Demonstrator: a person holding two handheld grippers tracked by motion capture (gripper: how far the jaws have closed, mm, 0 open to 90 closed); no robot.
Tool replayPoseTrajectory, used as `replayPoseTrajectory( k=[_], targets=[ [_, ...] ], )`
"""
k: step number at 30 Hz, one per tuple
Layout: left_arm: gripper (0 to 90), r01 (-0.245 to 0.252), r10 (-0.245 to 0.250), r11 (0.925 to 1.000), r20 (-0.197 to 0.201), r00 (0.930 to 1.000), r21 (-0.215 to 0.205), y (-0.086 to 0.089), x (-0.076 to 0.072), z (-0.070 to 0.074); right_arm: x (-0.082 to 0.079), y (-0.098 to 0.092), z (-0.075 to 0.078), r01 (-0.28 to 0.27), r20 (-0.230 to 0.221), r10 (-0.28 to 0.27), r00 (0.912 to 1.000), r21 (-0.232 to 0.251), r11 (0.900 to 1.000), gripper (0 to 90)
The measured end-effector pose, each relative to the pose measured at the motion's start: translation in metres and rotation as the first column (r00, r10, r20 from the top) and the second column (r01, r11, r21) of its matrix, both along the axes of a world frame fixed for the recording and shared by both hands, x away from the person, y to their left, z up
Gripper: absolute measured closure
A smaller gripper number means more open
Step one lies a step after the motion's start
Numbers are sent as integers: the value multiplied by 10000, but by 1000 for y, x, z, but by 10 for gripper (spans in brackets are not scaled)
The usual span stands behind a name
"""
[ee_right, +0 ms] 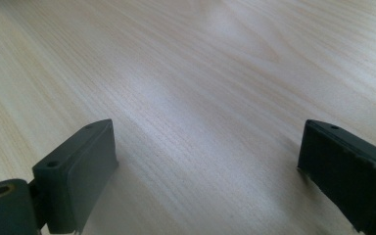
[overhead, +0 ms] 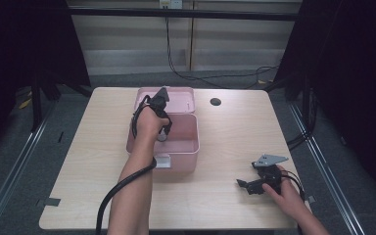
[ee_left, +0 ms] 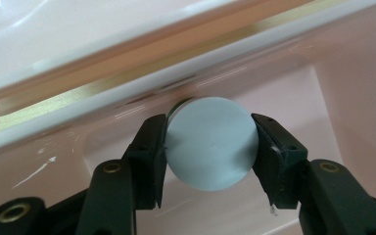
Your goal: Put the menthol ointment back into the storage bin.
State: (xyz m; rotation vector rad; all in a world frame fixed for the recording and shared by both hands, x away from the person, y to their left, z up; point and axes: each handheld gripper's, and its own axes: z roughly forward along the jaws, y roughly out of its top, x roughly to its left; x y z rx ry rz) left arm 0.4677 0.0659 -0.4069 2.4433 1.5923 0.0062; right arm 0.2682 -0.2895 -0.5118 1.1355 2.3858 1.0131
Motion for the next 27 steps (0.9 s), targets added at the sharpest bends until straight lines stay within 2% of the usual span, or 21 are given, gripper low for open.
replayPoseTrajectory(
  k=[9,11,16,21,27],
  targets=[
    [500,-83,82,10000,85,9999,49,0,-1,-7,0,0,0,-1,1,1,10000,0,10000,68],
    [500,-30,28,9999,135,9999,165,-1,-1,-9,0,0,0,0,-1,0,10000,1,10000,67],
    [500,-71,70,9999,84,9999,89,0,-1,-12,0,0,0,-1,0,1,10000,2,10000,68],
    [499,-68,66,9999,220,9997,118,0,0,-12,0,0,0,0,-1,0,10000,1,10000,68],
    [499,-53,51,9998,166,9998,171,0,0,-14,0,0,0,2,-3,-2,10000,1,10000,68]
  ],
)
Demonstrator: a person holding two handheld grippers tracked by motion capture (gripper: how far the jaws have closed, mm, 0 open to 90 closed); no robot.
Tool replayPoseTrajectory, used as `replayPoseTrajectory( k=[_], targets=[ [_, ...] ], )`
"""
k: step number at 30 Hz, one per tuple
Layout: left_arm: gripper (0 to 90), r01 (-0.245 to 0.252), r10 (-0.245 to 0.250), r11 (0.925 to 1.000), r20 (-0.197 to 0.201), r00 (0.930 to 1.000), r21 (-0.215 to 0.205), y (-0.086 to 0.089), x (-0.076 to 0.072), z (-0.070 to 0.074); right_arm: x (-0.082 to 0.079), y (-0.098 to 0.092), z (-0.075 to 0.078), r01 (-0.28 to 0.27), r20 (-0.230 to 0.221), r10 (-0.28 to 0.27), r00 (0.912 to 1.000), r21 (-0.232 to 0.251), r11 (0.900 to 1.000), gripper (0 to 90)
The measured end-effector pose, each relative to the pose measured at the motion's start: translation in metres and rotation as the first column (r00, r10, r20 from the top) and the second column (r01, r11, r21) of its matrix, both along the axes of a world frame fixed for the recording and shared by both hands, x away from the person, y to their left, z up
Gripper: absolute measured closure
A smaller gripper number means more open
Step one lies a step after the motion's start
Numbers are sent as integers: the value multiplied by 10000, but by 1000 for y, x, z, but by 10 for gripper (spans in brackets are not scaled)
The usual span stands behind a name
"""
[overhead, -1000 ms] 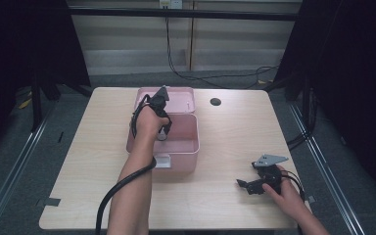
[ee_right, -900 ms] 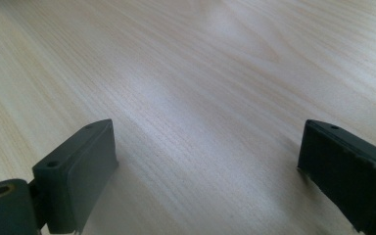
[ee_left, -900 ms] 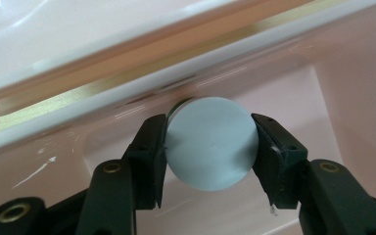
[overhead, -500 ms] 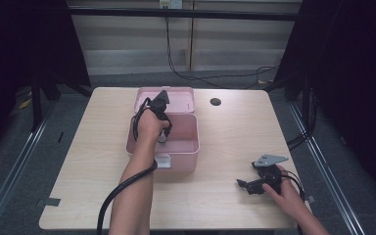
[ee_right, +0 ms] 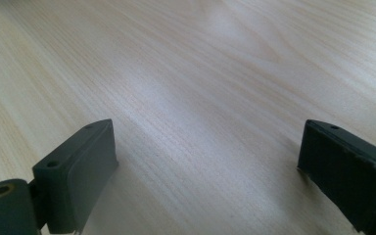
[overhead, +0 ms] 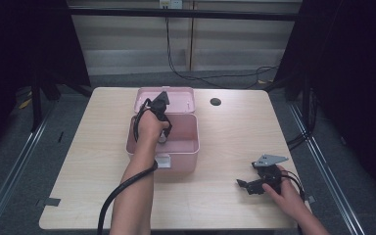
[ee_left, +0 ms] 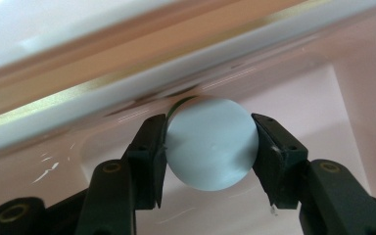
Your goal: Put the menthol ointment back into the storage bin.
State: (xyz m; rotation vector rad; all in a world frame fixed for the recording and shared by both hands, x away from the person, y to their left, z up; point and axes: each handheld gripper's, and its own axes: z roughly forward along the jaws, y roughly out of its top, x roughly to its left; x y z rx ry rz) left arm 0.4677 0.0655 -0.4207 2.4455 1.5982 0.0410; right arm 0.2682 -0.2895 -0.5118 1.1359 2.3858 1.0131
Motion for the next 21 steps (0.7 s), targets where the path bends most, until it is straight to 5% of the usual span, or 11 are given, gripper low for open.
replayPoseTrajectory(
  k=[21],
  targets=[
    [495,408,-410,9991,211,9989,100,-3,0,-7,0,0,0,1,0,-1,10000,1,10000,68]
  ],
)
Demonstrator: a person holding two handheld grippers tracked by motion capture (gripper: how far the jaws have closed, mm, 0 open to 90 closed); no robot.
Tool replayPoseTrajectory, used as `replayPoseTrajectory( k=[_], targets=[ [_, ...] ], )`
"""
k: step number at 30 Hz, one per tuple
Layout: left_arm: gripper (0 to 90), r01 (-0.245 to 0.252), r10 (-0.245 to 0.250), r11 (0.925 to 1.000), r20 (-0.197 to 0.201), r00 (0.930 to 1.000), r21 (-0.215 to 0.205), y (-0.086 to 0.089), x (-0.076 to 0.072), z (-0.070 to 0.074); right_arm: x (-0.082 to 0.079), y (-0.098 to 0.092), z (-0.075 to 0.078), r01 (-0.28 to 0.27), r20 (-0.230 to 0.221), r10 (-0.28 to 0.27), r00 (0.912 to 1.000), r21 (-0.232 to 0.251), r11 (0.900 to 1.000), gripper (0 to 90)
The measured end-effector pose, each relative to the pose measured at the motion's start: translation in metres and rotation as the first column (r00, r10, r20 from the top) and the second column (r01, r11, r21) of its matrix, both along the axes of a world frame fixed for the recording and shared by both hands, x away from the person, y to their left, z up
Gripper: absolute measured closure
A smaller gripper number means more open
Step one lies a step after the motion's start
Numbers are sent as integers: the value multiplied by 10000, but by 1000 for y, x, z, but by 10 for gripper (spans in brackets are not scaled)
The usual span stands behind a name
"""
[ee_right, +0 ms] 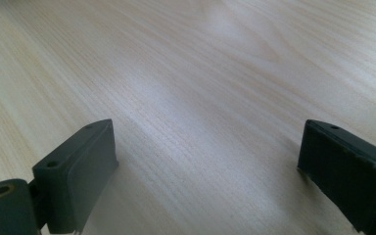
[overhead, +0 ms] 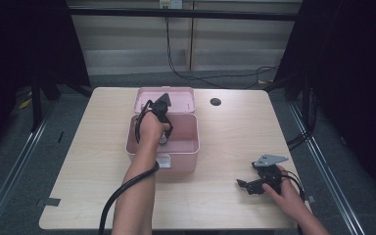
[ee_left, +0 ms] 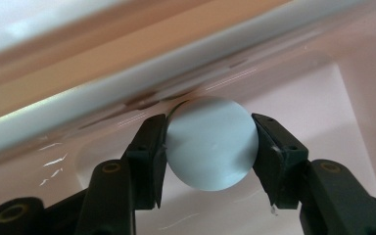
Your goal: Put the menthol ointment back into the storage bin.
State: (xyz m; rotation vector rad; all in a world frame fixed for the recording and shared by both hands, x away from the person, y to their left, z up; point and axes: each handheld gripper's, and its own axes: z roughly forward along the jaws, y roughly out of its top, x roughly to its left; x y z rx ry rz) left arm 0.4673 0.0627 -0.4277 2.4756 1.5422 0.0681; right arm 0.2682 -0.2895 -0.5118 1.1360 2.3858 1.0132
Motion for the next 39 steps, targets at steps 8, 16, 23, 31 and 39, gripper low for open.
replayPoseTrajectory(
  k=[8,16,23,31,39],
  targets=[
    [493,-10,10,10000,70,10000,1,0,0,-3,0,0,0,-3,1,3,10000,-2,10000,68],
    [472,70,-69,10000,118,9999,-37,2,-1,-2,0,0,0,-1,1,1,10000,-1,10000,68],
    [440,11,-10,10000,88,10000,-86,2,-2,-2,0,0,0,-3,5,3,10000,-3,10000,68],
    [412,8,-9,10000,-171,9999,-50,2,-3,1,0,0,0,-1,0,1,10000,0,10000,68],
    [398,-214,210,9996,-266,9994,-167,5,-5,6,0,0,0,-1,1,1,10000,-1,10000,68]
  ],
)
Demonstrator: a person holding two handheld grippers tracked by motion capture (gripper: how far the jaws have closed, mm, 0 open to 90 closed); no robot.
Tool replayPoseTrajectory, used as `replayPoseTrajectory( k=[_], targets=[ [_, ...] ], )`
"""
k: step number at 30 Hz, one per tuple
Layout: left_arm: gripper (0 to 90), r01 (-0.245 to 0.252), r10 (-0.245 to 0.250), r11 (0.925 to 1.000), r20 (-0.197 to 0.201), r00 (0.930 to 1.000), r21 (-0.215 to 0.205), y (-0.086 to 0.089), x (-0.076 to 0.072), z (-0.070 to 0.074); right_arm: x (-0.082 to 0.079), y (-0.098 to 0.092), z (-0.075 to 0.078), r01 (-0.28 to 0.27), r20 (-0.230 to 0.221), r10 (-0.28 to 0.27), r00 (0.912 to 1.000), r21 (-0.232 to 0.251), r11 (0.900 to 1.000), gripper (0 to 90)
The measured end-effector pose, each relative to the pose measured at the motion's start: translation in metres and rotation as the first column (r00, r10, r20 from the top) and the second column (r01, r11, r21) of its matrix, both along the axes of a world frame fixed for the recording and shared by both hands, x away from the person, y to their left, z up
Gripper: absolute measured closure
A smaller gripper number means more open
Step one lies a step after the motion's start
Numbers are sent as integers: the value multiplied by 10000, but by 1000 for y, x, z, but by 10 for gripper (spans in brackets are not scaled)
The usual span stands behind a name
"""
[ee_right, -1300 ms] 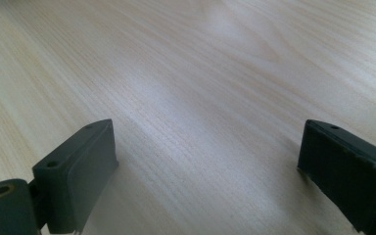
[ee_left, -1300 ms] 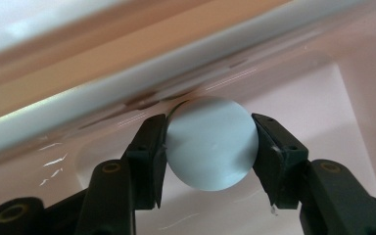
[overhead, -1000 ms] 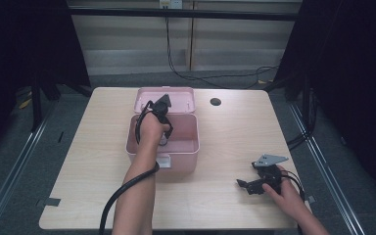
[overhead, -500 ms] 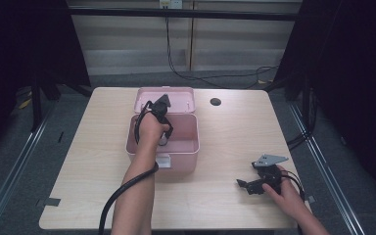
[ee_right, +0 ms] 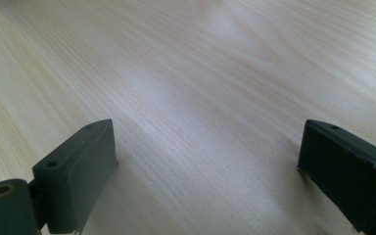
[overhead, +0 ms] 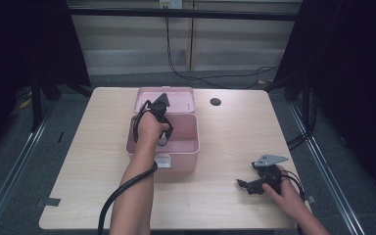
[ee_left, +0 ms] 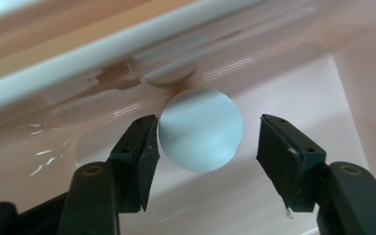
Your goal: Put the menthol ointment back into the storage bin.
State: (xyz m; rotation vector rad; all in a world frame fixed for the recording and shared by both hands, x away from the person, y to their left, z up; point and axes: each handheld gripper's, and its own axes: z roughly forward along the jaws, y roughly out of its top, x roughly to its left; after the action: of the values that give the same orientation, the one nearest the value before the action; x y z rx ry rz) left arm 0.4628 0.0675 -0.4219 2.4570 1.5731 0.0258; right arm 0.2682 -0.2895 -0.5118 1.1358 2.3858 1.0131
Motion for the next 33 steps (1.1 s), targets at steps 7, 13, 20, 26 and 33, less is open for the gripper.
replayPoseTrajectory(
  k=[7,13,20,26,33],
  targets=[
    [370,-68,68,10000,6,10000,32,2,-2,2,0,0,0,1,-3,-1,10000,1,10000,68],
    [347,-5,5,10000,-64,10000,1,3,-4,7,0,0,0,7,-10,-7,10000,2,10000,67],
    [310,2,-2,10000,-148,9999,-23,7,-8,13,0,0,0,2,-2,-2,10000,1,10000,67],
    [287,-41,40,10000,-137,9999,-6,13,-10,19,0,0,0,1,-3,-1,10000,2,10000,67],
    [265,20,-21,10000,-164,9999,-41,16,-13,23,0,0,0,1,-5,-1,10000,4,10000,68]
  ],
)
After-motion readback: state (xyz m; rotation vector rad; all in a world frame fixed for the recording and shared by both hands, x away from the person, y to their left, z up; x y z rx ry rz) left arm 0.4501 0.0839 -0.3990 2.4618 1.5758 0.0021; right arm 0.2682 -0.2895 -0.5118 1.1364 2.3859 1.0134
